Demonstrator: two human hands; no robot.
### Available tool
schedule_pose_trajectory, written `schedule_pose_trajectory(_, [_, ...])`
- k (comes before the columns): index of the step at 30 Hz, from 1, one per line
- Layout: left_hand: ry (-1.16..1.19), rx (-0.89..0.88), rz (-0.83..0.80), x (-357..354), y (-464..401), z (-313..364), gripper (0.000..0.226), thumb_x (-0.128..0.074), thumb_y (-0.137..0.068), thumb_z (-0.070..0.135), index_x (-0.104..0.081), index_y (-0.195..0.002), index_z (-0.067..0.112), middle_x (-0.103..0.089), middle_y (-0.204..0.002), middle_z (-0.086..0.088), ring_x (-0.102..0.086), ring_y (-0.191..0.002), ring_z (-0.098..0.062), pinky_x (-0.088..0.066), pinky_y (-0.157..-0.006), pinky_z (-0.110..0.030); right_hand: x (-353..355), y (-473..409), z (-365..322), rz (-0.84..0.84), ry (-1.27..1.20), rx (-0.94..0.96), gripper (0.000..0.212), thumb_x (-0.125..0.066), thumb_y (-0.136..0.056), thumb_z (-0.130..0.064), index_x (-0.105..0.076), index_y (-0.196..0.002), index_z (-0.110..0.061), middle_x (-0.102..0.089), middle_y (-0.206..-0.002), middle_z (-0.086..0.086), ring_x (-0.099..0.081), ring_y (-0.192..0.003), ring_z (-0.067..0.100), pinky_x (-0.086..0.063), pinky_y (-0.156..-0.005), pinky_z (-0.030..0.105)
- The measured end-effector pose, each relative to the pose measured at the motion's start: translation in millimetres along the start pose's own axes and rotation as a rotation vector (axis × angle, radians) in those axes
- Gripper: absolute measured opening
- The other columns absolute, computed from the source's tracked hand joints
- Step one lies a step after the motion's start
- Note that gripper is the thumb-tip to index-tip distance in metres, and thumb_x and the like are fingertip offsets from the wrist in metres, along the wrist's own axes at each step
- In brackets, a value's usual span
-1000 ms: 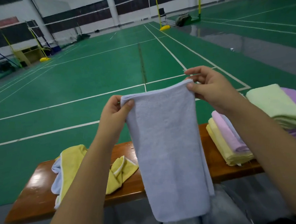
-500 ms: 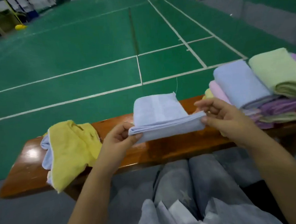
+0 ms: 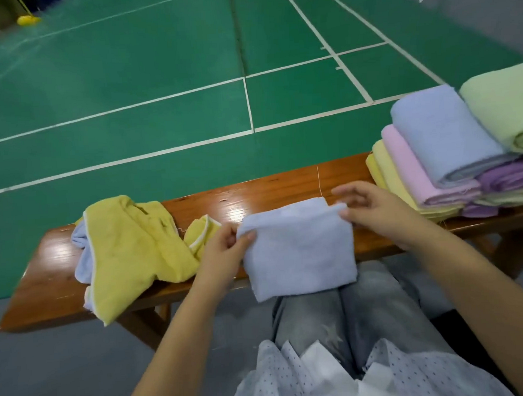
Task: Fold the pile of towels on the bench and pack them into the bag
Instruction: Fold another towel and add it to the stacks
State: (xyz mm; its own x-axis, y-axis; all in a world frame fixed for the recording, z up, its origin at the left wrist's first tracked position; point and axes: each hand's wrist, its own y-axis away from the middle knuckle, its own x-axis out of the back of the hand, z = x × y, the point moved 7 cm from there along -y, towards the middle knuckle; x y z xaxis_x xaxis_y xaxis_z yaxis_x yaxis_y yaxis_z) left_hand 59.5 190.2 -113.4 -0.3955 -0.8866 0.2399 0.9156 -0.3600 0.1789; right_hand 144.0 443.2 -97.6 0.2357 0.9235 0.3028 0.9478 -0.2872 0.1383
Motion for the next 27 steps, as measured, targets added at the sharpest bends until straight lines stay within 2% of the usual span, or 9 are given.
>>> schedule_pose_trajectory(5, [-0.201, -0.003, 0.153, -5, -63, 5, 0.009, -0.059, -0.095, 0.022, -0.056, -0.100, 0.014, -0.064, -0.107, -0.007, -0.058, -0.093, -0.019, -0.046, -0.074, -0.030, -5, -58, 5, 0.212, 0.193, -0.012, 0.034, -0.058, -0.093, -0.015, -0.051, -0.127, -0.015, -0.055, -0.127, 0.004, -0.053, -0.118, 0.022, -0.043, -0.092, 0.027])
schedule_pose_trajectory(8, [-0.535, -0.097, 0.216, -5, -65, 0, 0.041, -0.057, -0.096, 0.025, -0.046, -0.133, 0.011, -0.049, -0.138, -0.007, -0.047, -0.124, -0.022, -0.037, -0.100, -0.028, -15, -45, 3, 0.241, 0.455, 0.086, 0.040, -0.059, -0.093, -0.020, -0.050, -0.132, -0.014, -0.047, -0.138, 0.005, -0.046, -0.125, 0.021, -0.035, -0.097, 0.024])
schedule_pose_trajectory(10, [-0.704, -0.403, 0.107, -20, -42, 3, 0.052, -0.061, -0.092, 0.035, -0.047, -0.135, 0.008, -0.046, -0.142, -0.009, -0.043, -0.130, -0.024, -0.029, -0.104, -0.025, -34, -23, 2, 0.128, 0.538, 0.272, 0.036, -0.060, -0.092, -0.024, -0.056, -0.127, -0.017, -0.048, -0.139, 0.002, -0.044, -0.128, 0.019, -0.033, -0.105, 0.026])
schedule_pose_trajectory(13, [-0.978, -0.760, -0.172, -47, -1, -31, 0.072, -0.060, -0.079, 0.061, -0.048, -0.135, 0.016, -0.046, -0.146, -0.007, -0.039, -0.135, -0.022, -0.033, -0.108, -0.039, -66, 3, 30, -0.188, 0.758, 0.358, 0.046, -0.060, -0.090, -0.040, -0.053, -0.133, -0.026, -0.040, -0.148, -0.008, -0.034, -0.136, 0.010, -0.020, -0.109, 0.021])
schedule_pose_trajectory(15, [-1.182, -0.769, -0.296, -48, 7, -68, 0.093, -0.071, -0.068, 0.060, -0.034, -0.145, 0.024, -0.036, -0.153, -0.002, -0.029, -0.142, -0.019, -0.032, -0.109, -0.051, -71, 6, 59, -0.313, 0.934, 0.349, 0.062, -0.062, -0.086, -0.050, -0.042, -0.141, -0.031, -0.029, -0.153, -0.012, -0.023, -0.141, 0.005, -0.007, -0.112, 0.021])
schedule_pose_trajectory(17, [-1.294, -0.689, -0.340, -41, 4, -91, 0.115, -0.084, -0.059, 0.046, -0.019, -0.152, 0.029, -0.027, -0.157, 0.003, -0.023, -0.144, -0.018, -0.026, -0.110, -0.052, -71, 8, 75, -0.362, 1.091, 0.393, 0.083, -0.073, -0.073, -0.054, -0.038, -0.144, -0.030, -0.028, -0.153, -0.010, -0.022, -0.142, 0.005, -0.001, -0.115, 0.031])
schedule_pose_trajectory(20, [-1.263, -0.677, -0.316, -32, -4, -97, 0.111, -0.076, -0.068, 0.013, -0.008, -0.154, 0.034, -0.014, -0.160, 0.008, -0.014, -0.146, -0.013, -0.017, -0.117, -0.046, -74, 10, 85, -0.368, 1.246, 0.474, 0.106, -0.090, -0.042, -0.050, -0.047, -0.136, -0.023, -0.051, -0.141, 0.000, -0.049, -0.129, 0.018, -0.025, -0.108, 0.046])
schedule_pose_trajectory(24, [-1.159, -0.624, -0.354, -30, -6, -94, 0.092, -0.049, -0.077, 0.008, -0.006, -0.151, 0.043, -0.014, -0.159, 0.013, -0.012, -0.146, -0.009, -0.016, -0.116, -0.042, -73, 14, 83, -0.262, 1.181, 0.547, 0.101, -0.092, -0.043, -0.021, -0.048, -0.135, -0.023, -0.053, -0.139, 0.000, -0.052, -0.127, 0.018, -0.016, -0.110, 0.043])
schedule_pose_trajectory(27, [-1.038, -0.591, -0.367, -28, -6, -86, 0.077, -0.046, -0.084, 0.012, -0.016, -0.149, 0.042, -0.014, -0.155, 0.018, -0.012, -0.145, -0.007, -0.008, -0.116, -0.037, -66, 19, 81, -0.171, 1.089, 0.557, 0.077, -0.087, -0.051, -0.013, -0.060, -0.124, -0.021, -0.059, -0.132, -0.001, -0.055, -0.123, 0.018, -0.017, -0.114, 0.047])
